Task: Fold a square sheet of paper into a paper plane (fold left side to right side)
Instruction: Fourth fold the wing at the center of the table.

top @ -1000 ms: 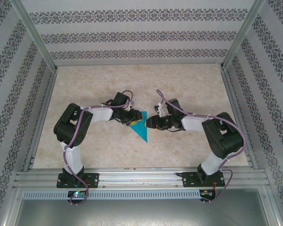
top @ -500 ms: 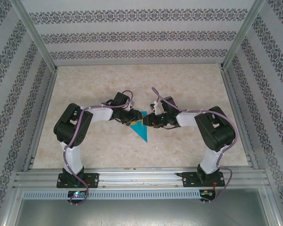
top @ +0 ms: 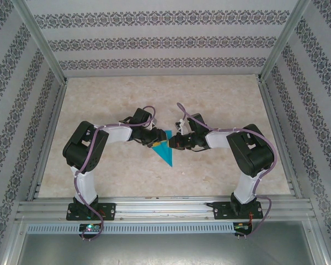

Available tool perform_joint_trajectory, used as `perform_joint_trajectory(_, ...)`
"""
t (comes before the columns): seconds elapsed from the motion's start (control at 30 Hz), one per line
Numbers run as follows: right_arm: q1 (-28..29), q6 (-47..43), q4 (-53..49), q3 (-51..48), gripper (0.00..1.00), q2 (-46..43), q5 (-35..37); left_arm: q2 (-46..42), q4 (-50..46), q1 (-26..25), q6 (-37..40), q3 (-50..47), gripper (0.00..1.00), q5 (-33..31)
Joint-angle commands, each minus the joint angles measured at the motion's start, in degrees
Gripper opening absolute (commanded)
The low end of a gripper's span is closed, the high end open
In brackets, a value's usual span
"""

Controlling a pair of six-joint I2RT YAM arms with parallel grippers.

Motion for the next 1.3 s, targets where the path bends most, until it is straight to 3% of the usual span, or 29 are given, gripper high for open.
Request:
perform_joint_trajectory(0.0, -0.4, -1.6, -1.5, 0.4, 0.01, 0.3, 1.6, 1.9, -4.3, -0.4, 0.8, -1.1, 0.45, -4.2)
perform_joint_trajectory(1.27, -1.1, -4.1, -7.2, 2.4, 0.00, 3.9, 6.1, 1.8, -4.2, -0.3, 0.9, -0.8, 0.45, -3.7)
